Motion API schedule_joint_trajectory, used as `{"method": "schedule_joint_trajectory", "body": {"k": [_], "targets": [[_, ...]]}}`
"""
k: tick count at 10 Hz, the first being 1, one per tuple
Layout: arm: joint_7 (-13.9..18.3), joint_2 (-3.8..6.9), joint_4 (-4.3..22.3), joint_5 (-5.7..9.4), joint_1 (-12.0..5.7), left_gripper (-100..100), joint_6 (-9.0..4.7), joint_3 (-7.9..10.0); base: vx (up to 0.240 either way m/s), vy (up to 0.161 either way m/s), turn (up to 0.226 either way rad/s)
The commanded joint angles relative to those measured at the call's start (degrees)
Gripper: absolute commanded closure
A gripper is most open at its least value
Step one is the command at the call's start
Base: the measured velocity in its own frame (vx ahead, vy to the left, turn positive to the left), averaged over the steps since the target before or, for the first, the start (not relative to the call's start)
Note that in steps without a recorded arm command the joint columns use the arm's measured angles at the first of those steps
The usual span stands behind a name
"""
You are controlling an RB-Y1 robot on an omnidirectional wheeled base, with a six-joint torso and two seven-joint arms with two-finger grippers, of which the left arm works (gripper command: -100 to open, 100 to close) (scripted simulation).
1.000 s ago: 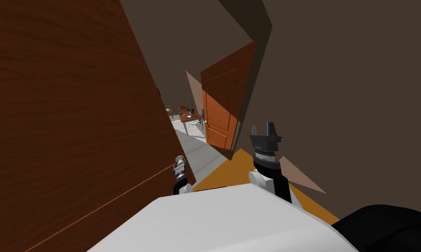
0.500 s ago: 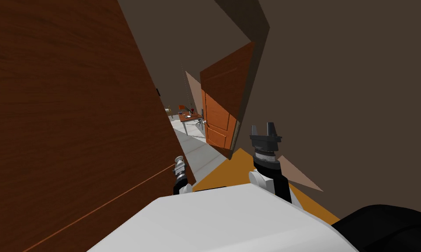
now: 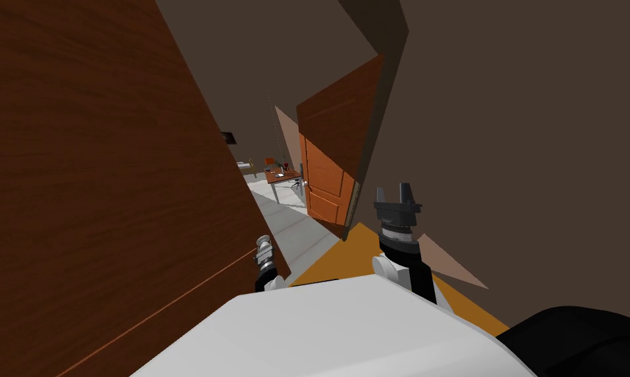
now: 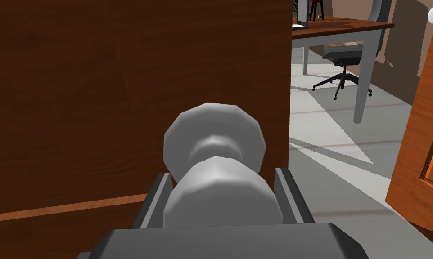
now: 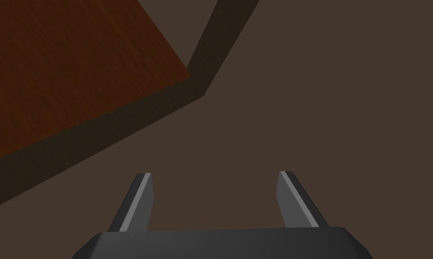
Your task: Push the door open
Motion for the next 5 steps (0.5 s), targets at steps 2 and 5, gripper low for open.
{"method": "schedule_joint_trajectory", "body": {"k": [2, 5], "targets": [[-0.5, 1.09, -1.3, 1.15, 1.2, 100, -0.31, 1.96, 0.142, 0.029, -0.083], [-1.0, 1.94, -2.3, 2.82, 2.27, 100, -0.85, 4.65, 0.139, 0.021, -0.065]]}}
